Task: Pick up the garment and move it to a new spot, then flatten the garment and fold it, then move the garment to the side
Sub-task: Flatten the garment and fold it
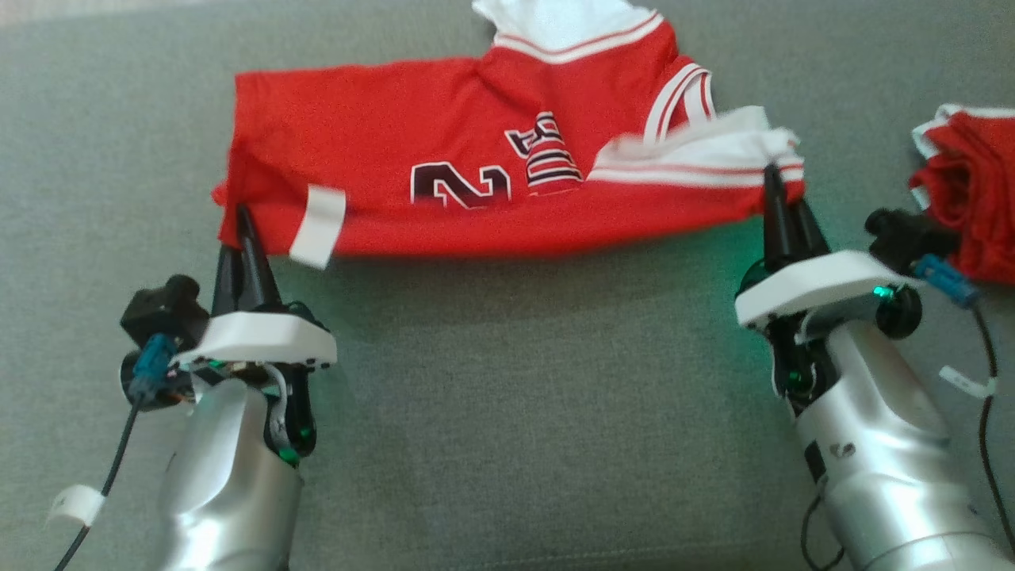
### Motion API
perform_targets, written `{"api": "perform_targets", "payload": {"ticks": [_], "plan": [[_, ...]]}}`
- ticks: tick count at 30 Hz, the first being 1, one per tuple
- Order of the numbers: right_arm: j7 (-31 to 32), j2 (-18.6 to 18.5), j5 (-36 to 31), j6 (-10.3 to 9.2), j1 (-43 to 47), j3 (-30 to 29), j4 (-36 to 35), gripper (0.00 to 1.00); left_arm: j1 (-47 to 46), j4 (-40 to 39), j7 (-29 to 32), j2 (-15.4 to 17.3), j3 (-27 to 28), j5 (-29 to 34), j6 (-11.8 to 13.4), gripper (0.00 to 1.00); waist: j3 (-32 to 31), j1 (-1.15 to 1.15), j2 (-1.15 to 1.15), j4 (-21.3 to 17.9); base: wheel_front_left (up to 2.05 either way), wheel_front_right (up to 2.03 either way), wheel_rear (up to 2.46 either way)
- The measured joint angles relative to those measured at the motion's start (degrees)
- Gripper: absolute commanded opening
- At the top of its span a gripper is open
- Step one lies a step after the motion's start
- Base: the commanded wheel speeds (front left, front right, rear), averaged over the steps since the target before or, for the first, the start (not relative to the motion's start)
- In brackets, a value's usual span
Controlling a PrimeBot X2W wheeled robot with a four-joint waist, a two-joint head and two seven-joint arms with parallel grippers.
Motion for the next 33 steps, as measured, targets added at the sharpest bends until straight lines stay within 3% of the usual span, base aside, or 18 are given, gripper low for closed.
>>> {"api": "perform_targets", "payload": {"ticks": [7,15,16,17,18,19,20,23,27,33], "plan": [[0.0,0.0,1.7,0.0,-0.7,-0.3,3.1,0.0,1.5,2.2,0.0,0.0,2.4,0.4,0.5,0.0,-5.8,-0.02,0.0,0.3,0.0,0.0,0.0],[0.2,0.7,1.5,0.0,11.2,2.7,5.5,0.0,14.8,8.8,0.0,-0.1,2.1,-1.9,0.5,0.0,-13.1,-0.04,0.0,0.0,0.0,0.0,0.0],[0.2,0.8,1.4,0.0,13.8,3.4,5.6,0.0,16.9,9.2,0.0,-0.1,1.9,-2.5,0.9,0.15,-13.9,-0.04,0.0,-0.2,0.0,0.0,0.0],[0.2,0.8,0.8,0.0,14.6,3.5,5.6,0.0,17.5,9.2,0.0,0.0,1.7,-2.5,1.1,0.88,-13.9,-0.05,0.0,-0.3,0.0,0.0,0.0],[0.2,0.8,0.1,0.0,15.0,3.5,5.5,0.0,17.8,9.2,0.0,0.0,1.6,-2.6,1.1,1.0,-13.8,-0.04,0.0,-0.4,0.0,0.0,0.0],[0.2,0.8,-0.3,0.0,15.0,3.5,5.4,0.95,17.8,9.1,0.0,0.0,1.4,-2.6,1.5,1.0,-13.5,-0.03,0.0,-0.4,0.0,0.0,0.0],[0.2,0.8,-0.8,0.0,15.0,3.5,5.2,1.0,17.6,8.7,0.0,0.1,1.2,-2.5,1.7,1.0,-13.3,-0.02,0.0,-0.4,0.0,0.0,0.0],[0.2,0.8,-3.1,0.0,14.4,2.4,3.2,1.0,16.5,7.2,0.0,0.1,0.4,-1.2,2.0,1.0,-12.2,-0.03,0.0,-0.3,0.0,0.0,0.0],[0.2,0.8,-6.1,0.0,11.2,0.6,0.9,1.0,10.0,8.4,0.0,0.7,-0.8,2.7,0.3,1.0,-10.4,-0.02,0.0,-0.1,0.0,0.0,0.0],[0.2,0.8,-7.9,0.0,4.4,0.7,-0.3,1.0,-8.6,15.9,6.2,6.7,-3.4,6.4,-1.4,1.0,-6.8,-0.01,0.0,-0.1,0.0,0.0,0.0]]}}
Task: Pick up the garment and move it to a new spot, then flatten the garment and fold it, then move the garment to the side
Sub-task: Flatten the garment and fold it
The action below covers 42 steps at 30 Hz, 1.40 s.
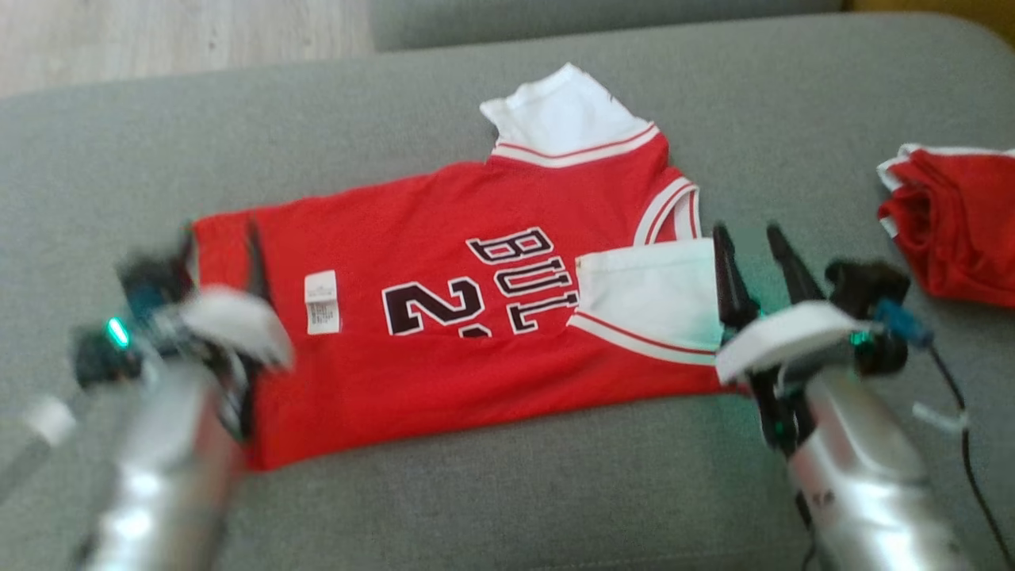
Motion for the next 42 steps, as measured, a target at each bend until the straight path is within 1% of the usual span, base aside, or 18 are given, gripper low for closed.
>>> {"api": "perform_targets", "payload": {"ticks": [2,5,6,8,11,16,18,20,23,26,32,33,34,35,39,42], "plan": [[0.0,0.0,0.0,0.0,-2.2,0.9,-0.4,1.0,-4.4,2.5,2.4,1.8,-0.2,0.3,-0.3,1.0,1.4,0.0,0.0,-0.3,0.0,0.0,0.0],[0.0,-0.1,0.6,0.0,-4.8,2.3,-0.7,1.0,-7.7,5.7,4.7,3.7,-0.7,1.1,-2.1,1.0,3.7,0.0,0.0,-0.9,0.0,0.0,0.0],[0.0,-0.1,0.6,0.0,-4.8,2.3,-0.7,1.0,-7.7,5.7,4.7,3.7,-0.7,1.1,-2.1,1.0,3.7,0.0,0.0,-0.9,0.0,0.0,0.0],[0.0,-0.1,1.1,0.0,-5.9,3.2,-1.1,1.0,-8.7,7.6,5.8,4.4,-1.4,1.1,-2.8,1.0,5.2,0.0,0.0,-1.3,0.0,0.0,0.0],[0.0,-0.6,1.7,0.0,-7.0,4.5,-1.4,1.0,-10.0,10.1,6.6,4.9,-1.8,1.2,-3.1,1.0,7.5,0.01,0.0,-1.9,0.0,0.0,0.0],[0.0,-1.8,2.8,0.0,-8.3,5.4,-2.3,1.0,-13.0,13.0,6.3,6.3,-1.7,1.3,-3.0,1.0,10.5,0.01,0.0,-2.5,0.0,0.0,0.0],[0.0,-1.8,3.1,0.0,-8.7,5.9,-2.8,1.0,-13.9,14.1,5.4,6.4,-1.7,1.3,-2.4,1.0,11.1,0.01,0.0,-2.6,0.0,0.0,0.0],[0.0,-1.8,3.4,0.0,-9.1,6.4,-2.9,1.0,-14.1,14.9,4.3,6.3,-1.8,1.3,-1.6,1.0,11.3,0.0,0.0,-2.6,0.0,0.0,0.0],[0.0,-2.1,3.6,0.0,-9.5,6.9,-3.4,1.0,-14.1,16.4,4.0,6.3,-1.8,1.3,-1.6,1.0,11.3,-0.01,0.0,-2.4,0.0,0.0,0.0],[0.0,-2.6,4.1,0.0,-9.6,7.1,-3.4,1.0,-14.8,17.6,3.6,6.1,-1.8,1.3,-1.1,1.0,11.3,-0.01,0.0,-2.1,0.0,0.0,0.0],[0.0,-3.1,4.6,0.0,-10.2,8.2,-3.3,1.0,-16.2,19.5,3.4,6.2,-2.1,1.1,-1.2,1.0,11.8,-0.01,0.0,-1.8,0.0,0.0,0.0],[0.0,-3.1,4.6,0.0,-10.8,8.5,-3.1,1.0,-16.5,19.7,3.4,6.2,-2.1,1.0,-1.7,0.58,12.0,-0.01,0.0,-1.8,0.0,0.0,0.0],[0.0,-3.2,4.7,0.0,-11.3,8.7,-2.9,1.0,-16.6,19.7,3.3,6.1,-2.1,0.7,-1.7,0.04,12.2,-0.01,0.0,-1.7,0.0,0.0,0.0],[0.0,-3.2,5.0,0.0,-12.0,9.0,-2.6,1.0,-16.9,19.8,3.3,5.9,-2.2,0.6,-1.7,0.0,12.4,-0.01,0.0,-1.6,0.0,0.0,0.0],[0.0,-4.2,6.1,0.0,-15.9,10.7,0.1,1.0,-18.0,20.0,2.3,5.1,-3.1,0.6,-2.4,0.0,13.4,-0.01,0.0,-0.8,0.0,0.0,0.0],[2.4,-5.8,7.2,0.0,-20.6,11.0,3.6,1.0,-19.1,19.8,0.8,4.3,-3.9,0.6,-3.2,0.0,14.5,0.0,0.0,0.3,0.0,0.0,0.0]]}}
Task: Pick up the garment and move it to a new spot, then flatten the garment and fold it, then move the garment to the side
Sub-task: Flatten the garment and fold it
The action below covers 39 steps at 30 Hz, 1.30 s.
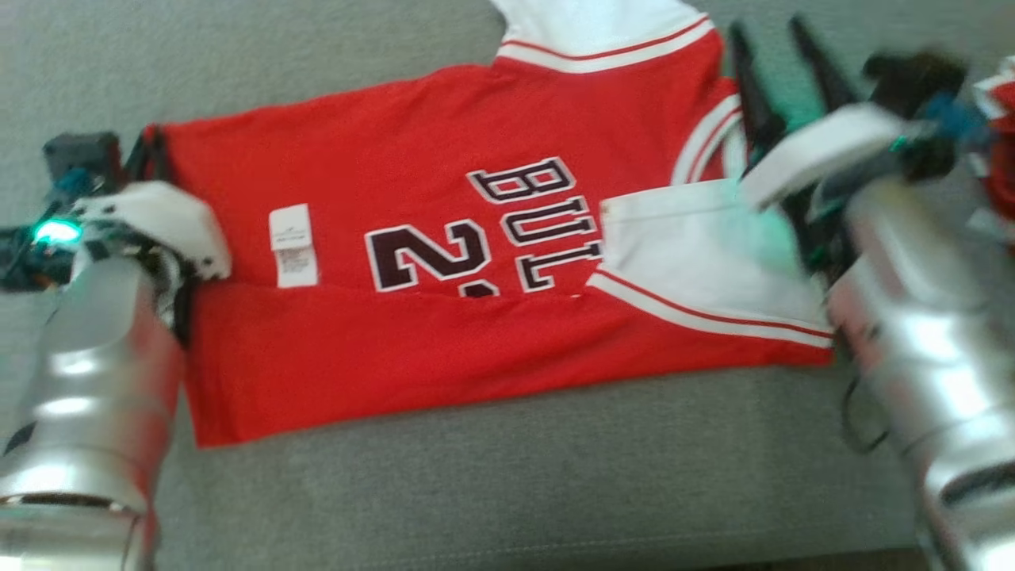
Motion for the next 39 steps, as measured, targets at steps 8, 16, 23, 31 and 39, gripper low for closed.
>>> {"api": "perform_targets", "payload": {"ticks": [8,16,23,31,39], "plan": [[7.1,-5.6,0.8,0.0,-14.5,1.3,8.8,1.0,-4.2,-2.6,-3.7,-7.1,-3.5,1.0,-2.2,0.0,3.3,0.0,0.0,6.0,0.0,0.0,0.0],[15.9,-10.2,0.8,0.0,-22.9,9.0,13.0,1.0,-8.7,-5.4,-5.6,-10.8,-6.3,1.1,-4.0,0.0,7.7,0.01,0.0,12.8,0.0,0.0,0.0],[22.1,-12.1,2.0,0.0,-26.2,13.9,16.4,1.0,-9.0,-7.1,-6.1,-11.8,-10.5,-1.1,-4.5,0.0,10.3,0.0,0.0,17.2,0.0,0.0,0.0],[17.8,-12.9,2.3,0.0,-27.9,16.5,17.8,0.0,-9.0,-8.9,-6.6,-11.9,-14.4,-5.4,-3.1,0.0,10.3,0.0,0.0,16.6,0.0,0.0,0.0],[-1.3,-12.5,0.6,0.0,-30.2,8.6,24.0,0.0,-8.7,-17.9,-6.8,-9.9,-10.7,-4.8,0.8,0.0,8.8,0.0,0.0,13.6,0.0,0.0,0.0]]}}
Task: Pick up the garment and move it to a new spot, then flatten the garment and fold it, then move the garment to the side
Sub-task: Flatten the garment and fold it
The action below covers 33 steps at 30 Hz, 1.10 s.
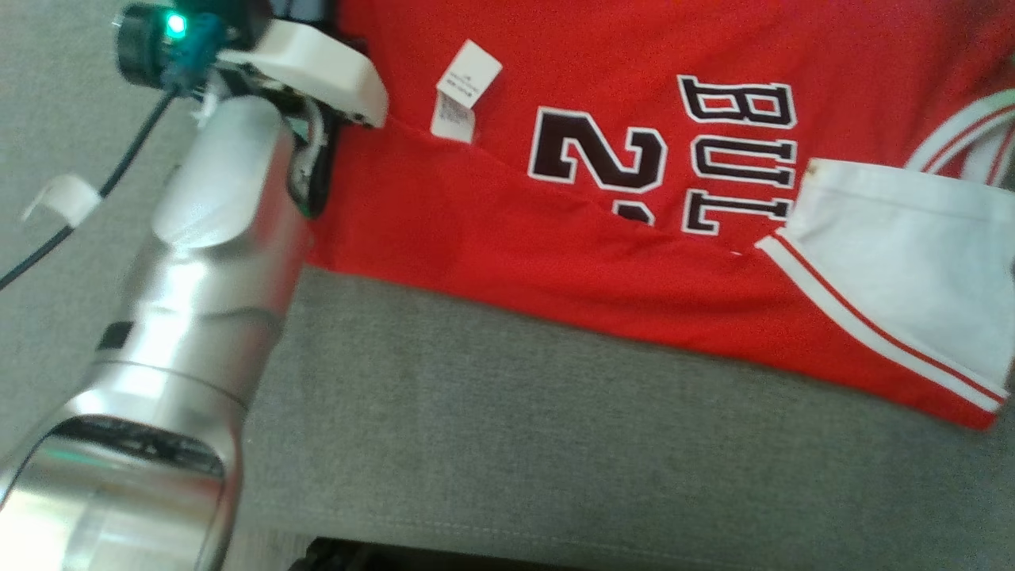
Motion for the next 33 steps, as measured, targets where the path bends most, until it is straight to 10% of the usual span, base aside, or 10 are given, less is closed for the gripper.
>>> {"api": "perform_targets", "payload": {"ticks": [33], "plan": [[-0.9,4.3,19.0,0.0,52.0,1.5,-43.0,0.0,26.5,0.3,-0.2,9.4,14.2,3.1,0.4,0.0,-17.3,-0.01,0.0,-15.2,0.0,0.0,0.0]]}}
